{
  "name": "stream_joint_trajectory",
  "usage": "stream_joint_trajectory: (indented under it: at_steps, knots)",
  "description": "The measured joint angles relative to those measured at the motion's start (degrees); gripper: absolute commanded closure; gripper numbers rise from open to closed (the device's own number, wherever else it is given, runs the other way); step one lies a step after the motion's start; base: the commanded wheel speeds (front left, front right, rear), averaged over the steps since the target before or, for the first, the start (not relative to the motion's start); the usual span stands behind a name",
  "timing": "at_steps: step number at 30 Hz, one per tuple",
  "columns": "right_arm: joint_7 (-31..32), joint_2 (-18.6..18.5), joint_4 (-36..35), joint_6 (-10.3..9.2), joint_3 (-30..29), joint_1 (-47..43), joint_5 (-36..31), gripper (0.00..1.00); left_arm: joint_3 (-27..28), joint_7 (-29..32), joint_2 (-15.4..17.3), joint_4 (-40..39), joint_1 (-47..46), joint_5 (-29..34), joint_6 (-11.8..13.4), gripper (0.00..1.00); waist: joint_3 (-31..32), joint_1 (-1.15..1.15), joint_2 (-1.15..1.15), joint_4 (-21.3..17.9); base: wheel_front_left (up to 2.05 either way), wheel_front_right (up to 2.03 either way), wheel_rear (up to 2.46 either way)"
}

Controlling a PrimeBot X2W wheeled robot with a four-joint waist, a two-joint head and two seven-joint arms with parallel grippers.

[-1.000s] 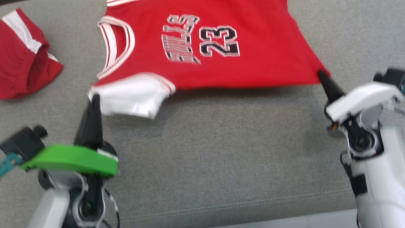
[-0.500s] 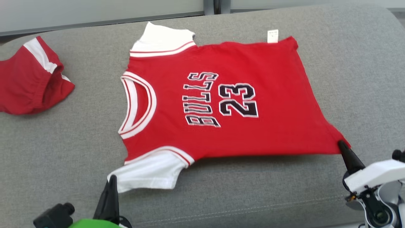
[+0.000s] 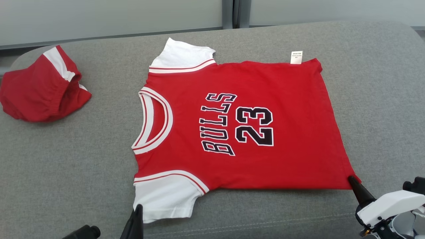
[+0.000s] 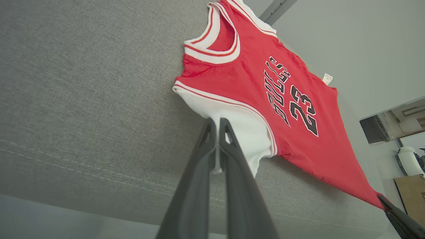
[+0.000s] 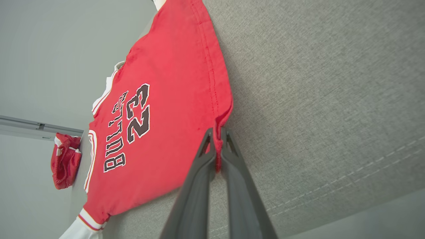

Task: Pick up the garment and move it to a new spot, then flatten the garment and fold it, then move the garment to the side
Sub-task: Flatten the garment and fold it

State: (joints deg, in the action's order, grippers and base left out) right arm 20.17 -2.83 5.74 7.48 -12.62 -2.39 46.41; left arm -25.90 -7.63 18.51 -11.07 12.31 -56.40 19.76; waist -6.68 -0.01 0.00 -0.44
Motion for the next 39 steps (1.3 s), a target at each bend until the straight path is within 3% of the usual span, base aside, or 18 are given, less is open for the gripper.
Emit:
stream_joint_trajectory:
  at_steps: [19, 23, 32, 39]
  knots:
    - [1.9, 0.0, 2.3, 0.00, 0.6, 3.4, -2.3, 1.00, 0.4, 7.5, -0.3, 0.7, -3.3, -4.7, 1.9, 1.00, 0.3, 0.00, 0.00, -1.0, 0.00, 0.00, 0.00]
    - [3.2, 0.0, 3.5, 0.00, 0.0, 5.2, -2.7, 1.00, 2.4, 9.3, -2.6, 0.5, -5.2, -8.6, 2.8, 1.00, 0.2, 0.00, 0.00, -1.1, 0.00, 0.00, 0.00]
    - [7.5, 0.0, 12.3, 0.00, -3.1, 13.2, -1.4, 1.00, 5.5, 11.3, -5.5, 4.7, -13.2, -12.3, 3.8, 1.00, -0.2, 0.00, 0.00, -1.5, 0.00, 0.00, 0.00]
    - [9.6, 0.0, 21.4, 0.00, -5.6, 23.0, -4.8, 1.00, 7.1, 11.0, -7.4, 12.0, -20.0, -12.9, 3.5, 1.00, -1.2, 0.00, 0.00, -2.0, 0.00, 0.00, 0.00]
